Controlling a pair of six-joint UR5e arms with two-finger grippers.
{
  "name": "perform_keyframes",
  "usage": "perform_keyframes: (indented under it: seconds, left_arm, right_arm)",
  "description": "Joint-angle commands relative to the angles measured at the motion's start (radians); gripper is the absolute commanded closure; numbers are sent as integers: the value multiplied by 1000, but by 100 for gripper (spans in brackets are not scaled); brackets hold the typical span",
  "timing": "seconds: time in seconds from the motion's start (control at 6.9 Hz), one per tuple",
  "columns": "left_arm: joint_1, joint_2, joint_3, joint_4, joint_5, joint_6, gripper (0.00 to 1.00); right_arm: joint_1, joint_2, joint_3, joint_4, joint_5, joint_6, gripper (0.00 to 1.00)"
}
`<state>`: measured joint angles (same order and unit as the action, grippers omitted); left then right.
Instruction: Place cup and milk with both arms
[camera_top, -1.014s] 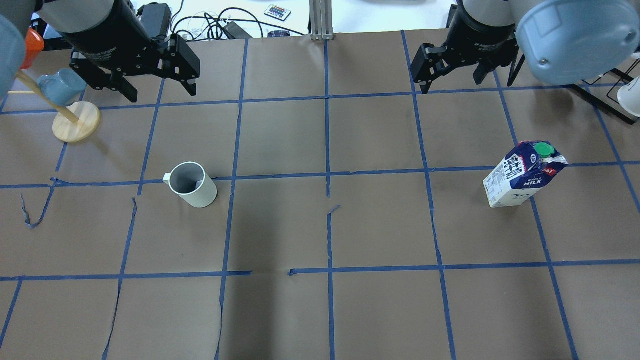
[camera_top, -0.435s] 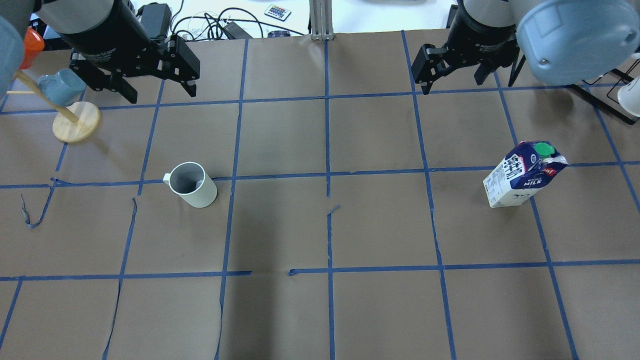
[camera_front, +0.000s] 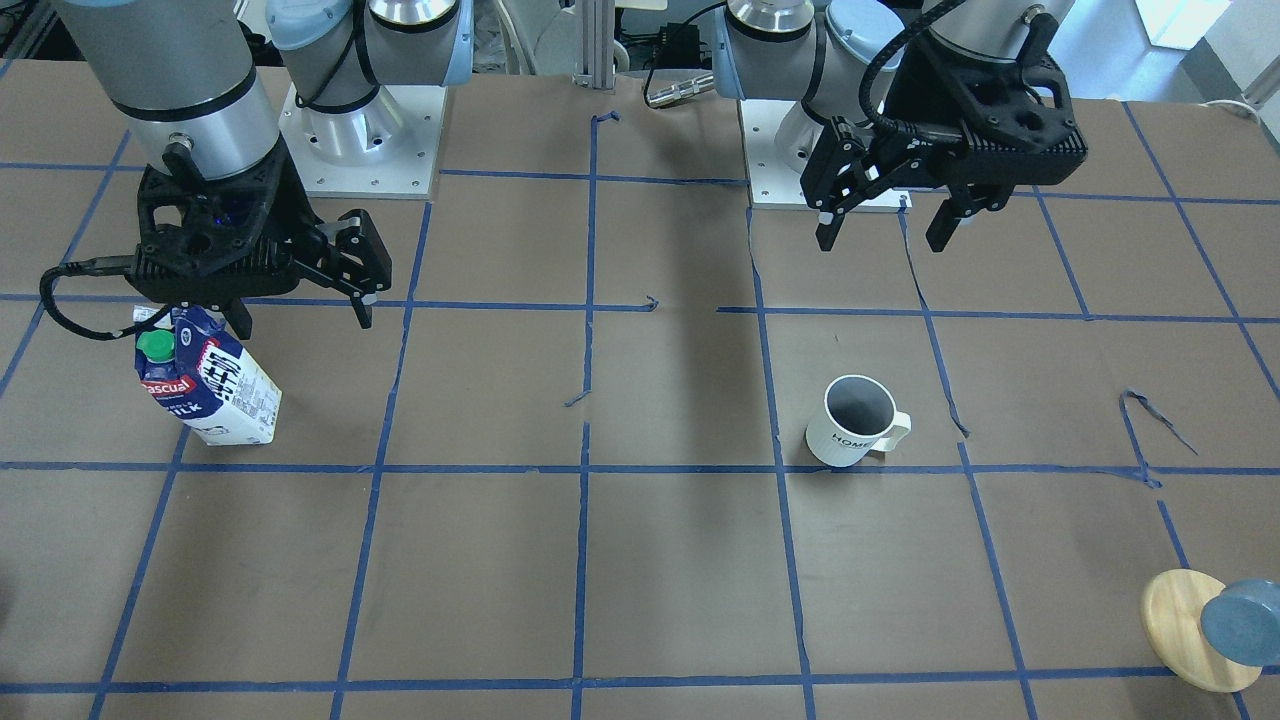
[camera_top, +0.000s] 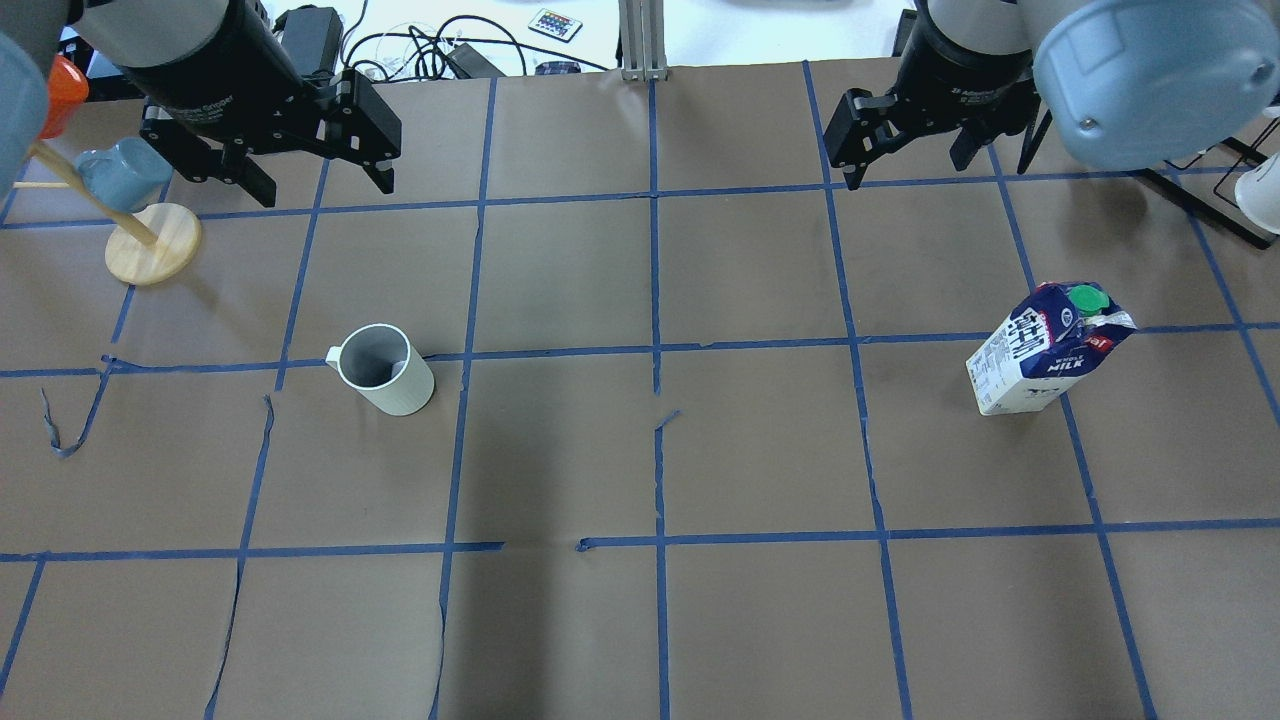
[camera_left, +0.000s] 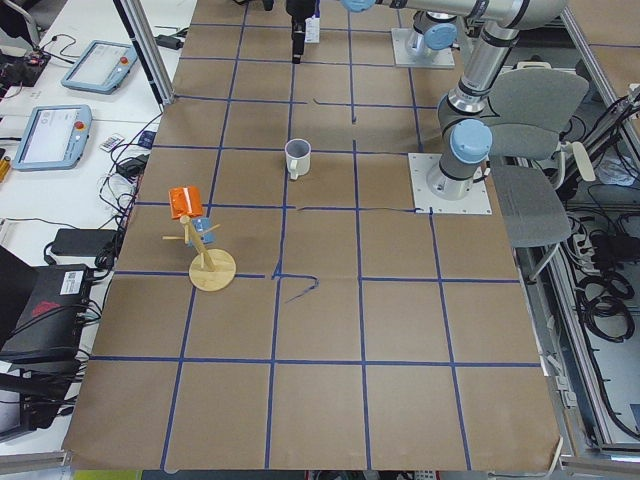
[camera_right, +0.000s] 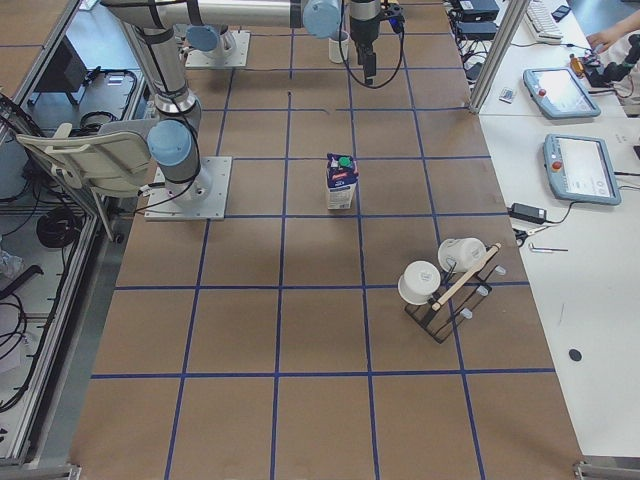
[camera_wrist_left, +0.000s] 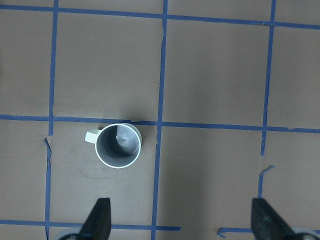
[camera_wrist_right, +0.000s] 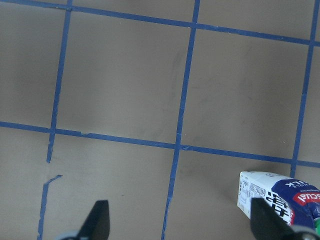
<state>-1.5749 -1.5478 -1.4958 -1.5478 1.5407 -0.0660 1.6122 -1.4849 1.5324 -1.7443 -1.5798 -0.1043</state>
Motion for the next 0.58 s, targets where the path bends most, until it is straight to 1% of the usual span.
perform_keyframes:
  seconds: [0.0, 0.43]
  left_arm:
    - [1, 0, -1, 0, -1, 0, 0]
    - [4, -2, -3, 2, 1, 0, 0]
  right_arm:
    - [0, 0, 2, 0, 0, 0, 0]
    - [0, 0, 3, 0, 0, 2, 0]
